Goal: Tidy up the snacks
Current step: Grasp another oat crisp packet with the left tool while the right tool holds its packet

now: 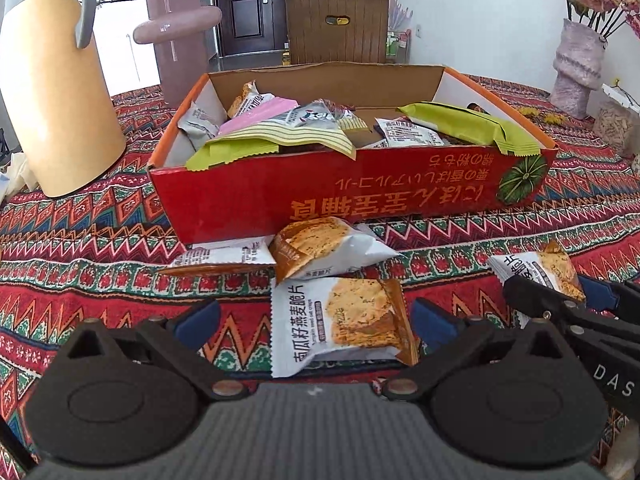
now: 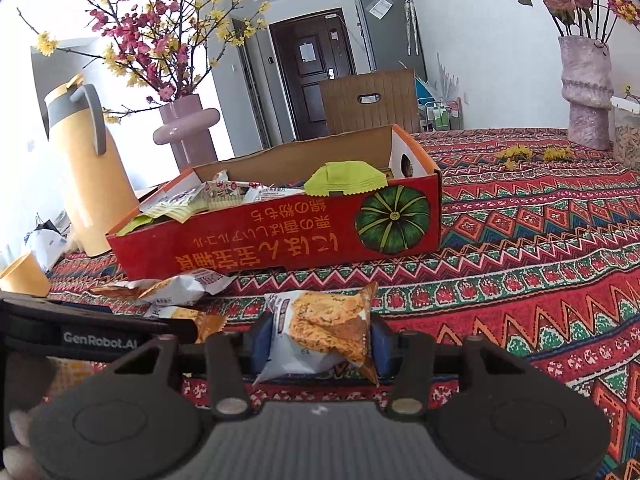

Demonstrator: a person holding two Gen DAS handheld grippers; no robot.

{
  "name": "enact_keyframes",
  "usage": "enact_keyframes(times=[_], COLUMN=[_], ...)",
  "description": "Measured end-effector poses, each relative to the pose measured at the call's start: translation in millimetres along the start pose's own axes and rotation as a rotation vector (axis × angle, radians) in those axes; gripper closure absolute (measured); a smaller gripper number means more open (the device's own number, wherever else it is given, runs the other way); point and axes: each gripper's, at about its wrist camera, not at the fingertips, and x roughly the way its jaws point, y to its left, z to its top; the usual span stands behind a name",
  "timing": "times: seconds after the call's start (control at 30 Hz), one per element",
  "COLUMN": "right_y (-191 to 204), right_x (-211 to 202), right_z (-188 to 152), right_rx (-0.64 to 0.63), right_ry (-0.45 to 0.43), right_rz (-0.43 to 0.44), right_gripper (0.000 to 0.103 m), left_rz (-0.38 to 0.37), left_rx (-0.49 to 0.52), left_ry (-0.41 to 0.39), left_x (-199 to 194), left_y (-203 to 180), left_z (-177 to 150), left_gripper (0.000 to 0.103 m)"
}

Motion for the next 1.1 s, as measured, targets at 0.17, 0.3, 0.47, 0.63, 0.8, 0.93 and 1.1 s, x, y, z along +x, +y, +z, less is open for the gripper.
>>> enact_keyframes(times=[0.17,0.3,0.47,0.63,0.8,0.93,1.1], right_y=[-0.1,0.0,0.8,0.9,2.1,2.2,2.4], right_x=[-0.4,-0.6,-0.1,0.1,-0.1,-0.2,-0.9], right_z=[-0.1,-0.1,-0.1,-0.1,-1.1,-1.4,-1.4], right_rx=[0.0,0.001,-0.004,-0.005,-0.012,-0.013,-0.016], right_ry=[-0.002,-0.003,-0.002,-0.001,-0.005,-0.005,-0.009], right_rz=[0.01,0.014,0.017,0.016,0.02,0.02,0.02], right_gripper=[0.054,0.054,0.054,0.054,0.054,0.054,0.054], left_rz=[0.014,0.02,0.009,-0.009,-0.014,-0.025,-0.036], left_rx=[-0.005,-0.008,-0.016,-0.011,-0.016,-0.016,-0.024], left_ry=[0.025,0.04,0.035,0.021,0.003,-0.01,-0.014], left_x=[9.0,14.8,14.7,10.3,4.7,-0.4,-2.8], left_y=[-6.5,-8.8,-8.3,-9.4,-7.7,-6.4,-3.7], left_z=[0.9,-0.2,-1.8,-3.0,-5.1,-8.7,-10.7], left_gripper=[0.0,0.004,0.009,0.022,0.035,0.046,0.047])
